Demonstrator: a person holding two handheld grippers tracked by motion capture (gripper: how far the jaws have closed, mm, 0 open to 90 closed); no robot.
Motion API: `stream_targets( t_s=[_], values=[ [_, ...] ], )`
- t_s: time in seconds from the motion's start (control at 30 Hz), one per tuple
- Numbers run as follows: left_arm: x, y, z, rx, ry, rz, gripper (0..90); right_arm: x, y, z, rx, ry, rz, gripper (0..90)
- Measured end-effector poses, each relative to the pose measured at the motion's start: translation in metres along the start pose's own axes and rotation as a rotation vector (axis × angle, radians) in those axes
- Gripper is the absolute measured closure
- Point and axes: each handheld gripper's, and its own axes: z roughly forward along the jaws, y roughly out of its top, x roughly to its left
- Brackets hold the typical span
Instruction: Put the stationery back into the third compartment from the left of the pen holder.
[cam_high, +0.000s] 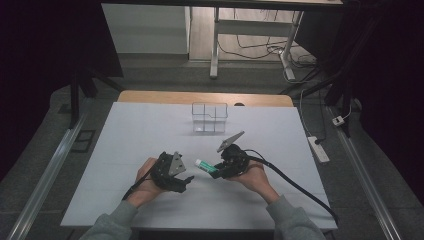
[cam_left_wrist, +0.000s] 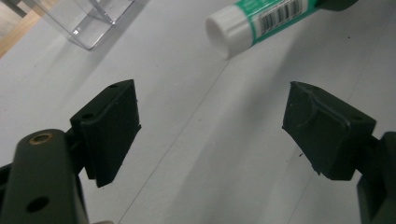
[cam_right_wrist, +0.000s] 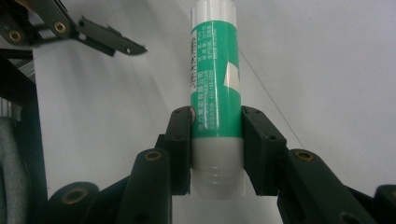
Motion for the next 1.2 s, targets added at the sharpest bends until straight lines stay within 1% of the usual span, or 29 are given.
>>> stream_targets(
  t_s=[0.13,0.23,0.43,0.53,0.6,0.7,0.77,0.87,0.9,0.93,1.0,1.07,1.1,1.17,1.2],
  values=[
    [-0.003,0.003,0.0,-0.003,0.0,0.026,19.3,0.002,0.002,0.005,0.022,0.006,-0.017,64.8],
    [-0.006,0.004,0.002,0.007,0.002,0.061,20.1,0.003,0.003,0.008,0.034,0.013,-0.017,64.8],
    [-0.012,0.007,0.005,0.007,-0.016,0.101,21.8,0.005,0.003,0.012,0.048,0.028,-0.034,64.8],
    [-0.015,0.009,0.007,0.013,-0.015,0.132,22.7,0.007,0.004,0.015,0.052,0.041,-0.026,64.8],
    [-0.018,0.01,0.009,0.017,-0.008,0.162,24.0,0.008,0.004,0.015,0.054,0.052,-0.035,64.8],
    [-0.02,0.011,0.01,0.02,-0.012,0.191,27.6,0.01,0.005,0.016,0.053,0.07,-0.037,64.8],
    [-0.022,0.012,0.012,0.027,-0.018,0.213,32.1,0.011,0.006,0.017,0.055,0.082,-0.033,64.8],
    [-0.026,0.013,0.014,0.039,-0.014,0.257,40.3,0.013,0.007,0.017,0.06,0.097,-0.037,64.8],
    [-0.027,0.012,0.014,0.051,-0.002,0.276,41.7,0.013,0.007,0.018,0.055,0.107,-0.05,64.8],
    [-0.027,0.012,0.015,0.056,-0.002,0.284,45.1,0.013,0.008,0.017,0.059,0.1,-0.055,64.7],
    [-0.027,0.011,0.015,0.068,-0.014,0.295,49.1,0.013,0.008,0.016,0.064,0.103,-0.06,64.7],
    [-0.027,0.009,0.016,0.086,-0.027,0.309,53.9,0.013,0.008,0.015,0.058,0.102,-0.062,64.5],
    [-0.027,0.008,0.017,0.094,-0.038,0.313,56.1,0.013,0.008,0.014,0.054,0.104,-0.066,64.4],
    [-0.026,0.007,0.017,0.101,-0.058,0.32,59.7,0.015,0.008,0.01,0.037,0.107,-0.053,64.0],
    [-0.027,0.007,0.017,0.102,-0.061,0.322,61.0,0.014,0.009,0.009,0.023,0.106,-0.058,63.5]
  ],
)
